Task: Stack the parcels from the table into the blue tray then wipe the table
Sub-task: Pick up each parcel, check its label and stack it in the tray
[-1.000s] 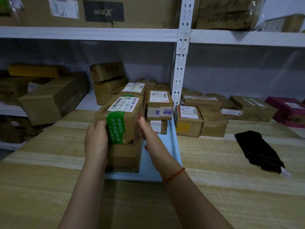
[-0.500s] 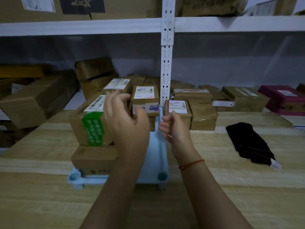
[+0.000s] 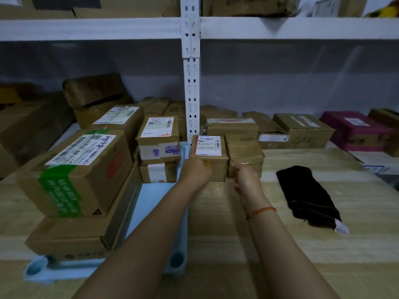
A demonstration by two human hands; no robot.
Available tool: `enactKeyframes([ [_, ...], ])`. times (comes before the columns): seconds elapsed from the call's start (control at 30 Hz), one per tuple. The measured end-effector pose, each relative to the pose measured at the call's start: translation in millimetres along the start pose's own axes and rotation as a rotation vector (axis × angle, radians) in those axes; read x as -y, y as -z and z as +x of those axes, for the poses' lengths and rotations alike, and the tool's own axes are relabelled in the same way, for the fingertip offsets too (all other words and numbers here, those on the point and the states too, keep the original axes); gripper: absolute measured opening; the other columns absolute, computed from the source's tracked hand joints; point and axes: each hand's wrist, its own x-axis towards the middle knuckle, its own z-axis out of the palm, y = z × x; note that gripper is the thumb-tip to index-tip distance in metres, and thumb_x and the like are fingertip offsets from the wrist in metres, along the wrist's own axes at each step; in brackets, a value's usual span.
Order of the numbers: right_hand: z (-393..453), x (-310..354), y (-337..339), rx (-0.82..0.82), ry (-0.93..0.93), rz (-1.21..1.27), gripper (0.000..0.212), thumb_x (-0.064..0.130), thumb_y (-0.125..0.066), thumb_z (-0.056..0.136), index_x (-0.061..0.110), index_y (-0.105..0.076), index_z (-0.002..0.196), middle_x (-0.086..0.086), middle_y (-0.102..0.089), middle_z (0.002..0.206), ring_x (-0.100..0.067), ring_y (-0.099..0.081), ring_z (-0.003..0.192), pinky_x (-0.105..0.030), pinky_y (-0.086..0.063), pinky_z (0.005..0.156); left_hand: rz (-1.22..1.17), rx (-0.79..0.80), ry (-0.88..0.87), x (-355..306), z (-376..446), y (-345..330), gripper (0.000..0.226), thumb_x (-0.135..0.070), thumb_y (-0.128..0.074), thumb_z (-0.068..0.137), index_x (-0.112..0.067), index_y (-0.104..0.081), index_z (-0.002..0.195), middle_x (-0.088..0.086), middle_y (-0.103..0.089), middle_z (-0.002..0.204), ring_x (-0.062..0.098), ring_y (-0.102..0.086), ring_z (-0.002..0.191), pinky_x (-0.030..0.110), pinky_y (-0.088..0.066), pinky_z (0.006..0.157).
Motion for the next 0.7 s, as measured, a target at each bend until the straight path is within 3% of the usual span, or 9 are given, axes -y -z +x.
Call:
enactKeyframes([
  [0.07, 9, 0, -6, 0.002, -0.029, -0.010, 0.009, 0.029, -0.054, 0.084, 0.020, -0.057, 0.082, -0.003, -0.061, 0.094, -0.022, -0.055, 0.095, -0.041, -0.045, 0.092, -0.019, 0.027, 0.061, 4, 8, -5, 0.061, -0.018, -0.056, 0.089, -0.017, -0.030, 0.144, 0.009, -0.051, 0.135, 0.026, -0.054, 0.118, 0.035, -0.049, 0.094],
  [0.1, 11, 1, -9, 0.021, -0.035, -0.025, 0.014, 0.031, -0.055, 0.080, 0.021, -0.059, 0.089, -0.003, -0.063, 0.100, -0.024, -0.057, 0.099, -0.040, -0.045, 0.089, -0.033, 0.029, 0.077, 6, 12, -7, 0.062, -0.019, -0.057, 0.089, -0.015, -0.029, 0.144, 0.009, -0.051, 0.135, 0.027, -0.053, 0.119, 0.036, -0.048, 0.095],
  [0.27, 21, 0, -19, 0.094, 0.027, -0.065, 0.029, 0.021, -0.052, 0.088, 0.018, -0.063, 0.115, -0.001, -0.063, 0.101, -0.016, -0.053, 0.083, -0.030, -0.043, 0.067, -0.088, 0.012, 0.099, 8, 22, -10, 0.060, -0.022, -0.058, 0.091, -0.016, -0.030, 0.144, 0.005, -0.050, 0.137, 0.025, -0.051, 0.123, 0.032, -0.044, 0.089],
  [0.3, 20, 1, -20, 0.103, 0.029, -0.081, 0.032, 0.022, -0.052, 0.088, 0.017, -0.061, 0.119, -0.001, -0.062, 0.103, -0.016, -0.053, 0.085, -0.033, -0.047, 0.070, -0.097, -0.003, 0.082, 10, 24, -12, 0.055, -0.021, -0.057, 0.092, -0.018, -0.033, 0.142, 0.004, -0.052, 0.135, 0.023, -0.052, 0.121, 0.029, -0.043, 0.086],
  [0.37, 18, 1, -21, 0.094, 0.033, -0.088, 0.032, 0.021, -0.053, 0.088, 0.017, -0.062, 0.118, -0.002, -0.065, 0.111, -0.021, -0.058, 0.100, -0.043, -0.050, 0.092, -0.122, -0.019, 0.056, 8, 18, -12, 0.048, -0.016, -0.054, 0.094, -0.018, -0.039, 0.139, 0.001, -0.054, 0.130, 0.020, -0.054, 0.117, 0.026, -0.045, 0.084],
  [0.43, 13, 1, -20, 0.060, 0.041, -0.050, 0.031, 0.025, -0.055, 0.085, 0.017, -0.064, 0.113, -0.006, -0.066, 0.115, -0.025, -0.059, 0.107, -0.047, -0.047, 0.100, -0.145, -0.043, 0.024, 7, 11, -11, 0.045, -0.010, -0.051, 0.093, -0.018, -0.043, 0.137, 0.002, -0.057, 0.129, 0.019, -0.056, 0.112, 0.024, -0.047, 0.080],
  [0.53, 2, 1, -15, -0.010, 0.041, 0.081, 0.027, 0.039, -0.056, 0.074, 0.021, -0.063, 0.093, -0.006, -0.066, 0.113, -0.026, -0.060, 0.106, -0.045, -0.049, 0.098, -0.208, -0.075, 0.015, 1, -7, -8, 0.036, -0.009, -0.049, 0.094, -0.017, -0.049, 0.129, 0.005, -0.059, 0.126, 0.020, -0.057, 0.110, 0.033, -0.052, 0.088],
  [0.6, -13, 3, -9, -0.034, 0.032, 0.175, 0.019, 0.042, -0.059, 0.079, 0.024, -0.057, 0.087, -0.001, -0.065, 0.105, -0.022, -0.059, 0.102, -0.042, -0.048, 0.094, -0.274, -0.079, 0.023, -3, -23, -7, 0.030, -0.013, -0.049, 0.095, -0.018, -0.050, 0.125, 0.005, -0.059, 0.126, 0.021, -0.056, 0.111, 0.041, -0.051, 0.095],
  [0.7, -39, 1, 2, -0.057, 0.021, 0.315, 0.015, 0.039, -0.060, 0.090, 0.025, -0.055, 0.086, 0.002, -0.064, 0.100, -0.016, -0.059, 0.095, -0.037, -0.049, 0.085, -0.364, -0.106, 0.000, -6, -52, -4, 0.030, -0.012, -0.049, 0.095, -0.022, -0.048, 0.123, 0.001, -0.054, 0.127, 0.017, -0.052, 0.112, 0.036, -0.049, 0.095],
])
